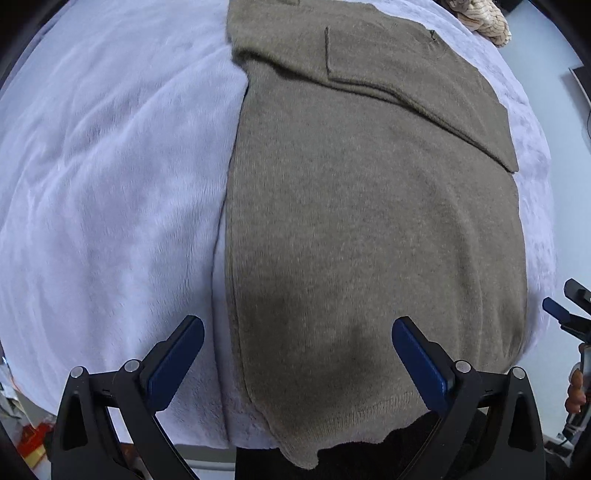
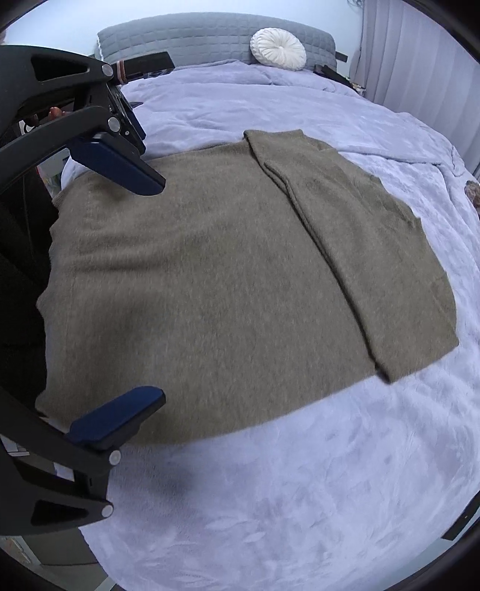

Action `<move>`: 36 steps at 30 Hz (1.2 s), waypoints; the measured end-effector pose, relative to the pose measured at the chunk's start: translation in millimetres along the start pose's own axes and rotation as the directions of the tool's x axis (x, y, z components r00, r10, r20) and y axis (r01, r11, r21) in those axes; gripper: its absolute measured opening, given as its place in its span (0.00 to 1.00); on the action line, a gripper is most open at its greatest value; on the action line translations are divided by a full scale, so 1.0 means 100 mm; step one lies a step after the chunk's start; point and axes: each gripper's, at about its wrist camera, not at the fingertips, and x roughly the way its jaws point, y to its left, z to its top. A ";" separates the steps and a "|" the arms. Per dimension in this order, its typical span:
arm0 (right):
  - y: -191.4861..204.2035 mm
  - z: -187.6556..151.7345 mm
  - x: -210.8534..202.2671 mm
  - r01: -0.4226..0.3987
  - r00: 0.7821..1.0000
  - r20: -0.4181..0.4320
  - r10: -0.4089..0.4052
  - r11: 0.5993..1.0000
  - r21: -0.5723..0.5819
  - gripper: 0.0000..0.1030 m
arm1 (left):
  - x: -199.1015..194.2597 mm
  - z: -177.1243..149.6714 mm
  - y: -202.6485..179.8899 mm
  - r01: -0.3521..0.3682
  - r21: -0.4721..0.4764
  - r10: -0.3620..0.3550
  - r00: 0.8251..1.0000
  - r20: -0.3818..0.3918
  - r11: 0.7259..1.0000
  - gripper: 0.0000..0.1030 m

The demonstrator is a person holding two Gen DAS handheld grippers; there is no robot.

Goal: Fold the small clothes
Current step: 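Grasp the sweater hem with both tools, then lift the hem with both tools and fold it toward the collar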

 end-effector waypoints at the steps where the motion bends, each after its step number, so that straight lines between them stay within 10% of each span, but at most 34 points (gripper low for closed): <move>1: -0.12 -0.02 0.00 -0.002 1.000 -0.016 0.002 1.000 0.015 1.00 | 0.07 -0.07 0.02 0.019 -0.020 -0.019 1.000 -0.018 1.000 0.99; 9: -0.92 -0.32 0.34 -0.054 0.976 -0.204 0.078 0.991 0.120 1.00 | 0.41 -0.49 -0.05 0.093 -0.110 -0.102 0.991 -0.086 0.990 0.99; 16: -0.66 -0.56 0.55 -0.288 0.895 -0.333 0.296 0.955 0.073 1.00 | 0.40 -0.55 -0.10 0.247 -0.198 -0.268 0.959 -0.091 0.949 0.99; 22: -0.68 -0.59 0.58 -0.344 0.873 -0.331 0.358 0.933 0.103 1.00 | 0.44 -0.69 -0.08 0.282 -0.237 -0.311 0.946 -0.094 0.930 0.97; 25: -0.77 -0.57 0.58 -0.337 0.871 -0.326 0.367 0.930 0.145 0.85 | 0.40 -0.74 -0.12 0.271 -0.206 -0.299 0.947 -0.115 0.940 0.73; 30: -0.88 -0.61 0.69 -0.262 0.874 -0.367 0.317 0.945 0.194 0.23 | 0.41 -0.75 -0.15 0.306 -0.202 -0.338 0.930 -0.146 0.930 0.16; 36: -0.78 -0.52 0.46 -0.421 0.849 -0.247 0.466 0.881 0.216 0.11 | 0.09 -0.53 -0.19 0.457 -0.126 -0.469 0.879 -0.088 0.880 0.16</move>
